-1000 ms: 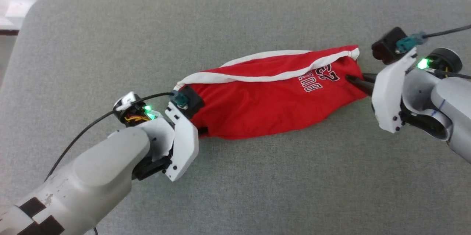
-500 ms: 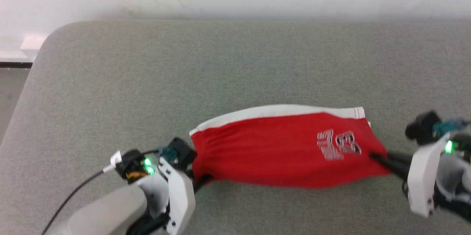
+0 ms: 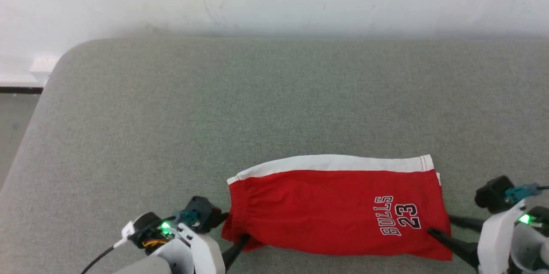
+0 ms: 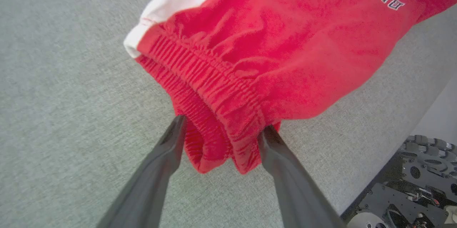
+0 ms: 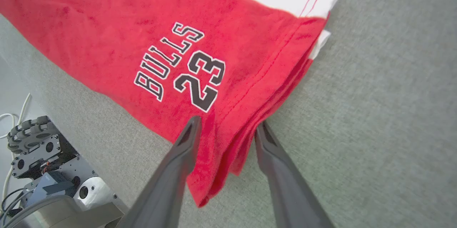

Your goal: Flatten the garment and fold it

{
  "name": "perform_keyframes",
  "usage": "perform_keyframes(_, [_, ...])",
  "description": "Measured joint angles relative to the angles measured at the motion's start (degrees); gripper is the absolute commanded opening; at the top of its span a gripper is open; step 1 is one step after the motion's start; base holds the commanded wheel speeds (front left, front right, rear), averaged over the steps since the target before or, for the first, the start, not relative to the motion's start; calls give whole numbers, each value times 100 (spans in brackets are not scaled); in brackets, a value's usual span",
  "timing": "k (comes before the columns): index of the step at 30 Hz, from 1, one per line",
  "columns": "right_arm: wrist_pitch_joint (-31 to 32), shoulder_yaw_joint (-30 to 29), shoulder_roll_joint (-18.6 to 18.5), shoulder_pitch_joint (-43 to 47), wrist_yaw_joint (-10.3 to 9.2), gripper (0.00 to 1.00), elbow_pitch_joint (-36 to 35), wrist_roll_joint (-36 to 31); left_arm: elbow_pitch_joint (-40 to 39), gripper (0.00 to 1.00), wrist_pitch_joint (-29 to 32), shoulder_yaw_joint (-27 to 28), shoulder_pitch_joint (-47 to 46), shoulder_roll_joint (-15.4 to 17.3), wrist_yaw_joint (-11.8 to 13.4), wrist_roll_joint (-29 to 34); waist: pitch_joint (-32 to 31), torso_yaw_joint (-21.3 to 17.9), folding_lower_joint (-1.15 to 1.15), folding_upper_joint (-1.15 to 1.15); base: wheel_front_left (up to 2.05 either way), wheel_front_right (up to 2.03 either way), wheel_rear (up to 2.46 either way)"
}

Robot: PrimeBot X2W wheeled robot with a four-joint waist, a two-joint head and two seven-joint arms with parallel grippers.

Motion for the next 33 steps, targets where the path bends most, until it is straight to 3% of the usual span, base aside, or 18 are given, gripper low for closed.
perform_keyframes(8, [542,-1042,-773,75,0,100,-783,-392,-872,100,-1027,599,360,505,1131,255,-380,30,-1,0,0,0,0])
perform_keyframes(11, [916,-1568,-876,107,0,100,-844,-420,-1031,100,-1478,927,399,572,1555,348,-430,75,0,0,0,0,0])
perform_keyframes(16, [1836,-2161,-609,240,0,100,-736,-665,-1195,100,-1781,1460,415,425,2414,936,-363,89,0,0,0,0,0])
perform_keyframes(20, [2403,-2572,-125,436,0,100,-439,-902,-1377,100,-1808,2173,537,-23,2981,1628,-254,108,1,0,0,0,0])
perform_keyframes(24, [2726,-2978,421,658,0,100,-154,-1172,-1538,100,-1809,2872,965,-441,3187,2262,-133,138,1,0,0,0,0])
perform_keyframes(27, [2825,-3312,860,787,0,100,102,-1351,-1661,100,-1809,3435,1341,-739,3173,2606,-39,162,2,0,0,0,0])
perform_keyframes(33, [2872,-3799,1621,1049,0,100,620,-1601,-1679,100,-1809,4336,2084,-1271,2657,3189,90,247,1,0,0,0,0])
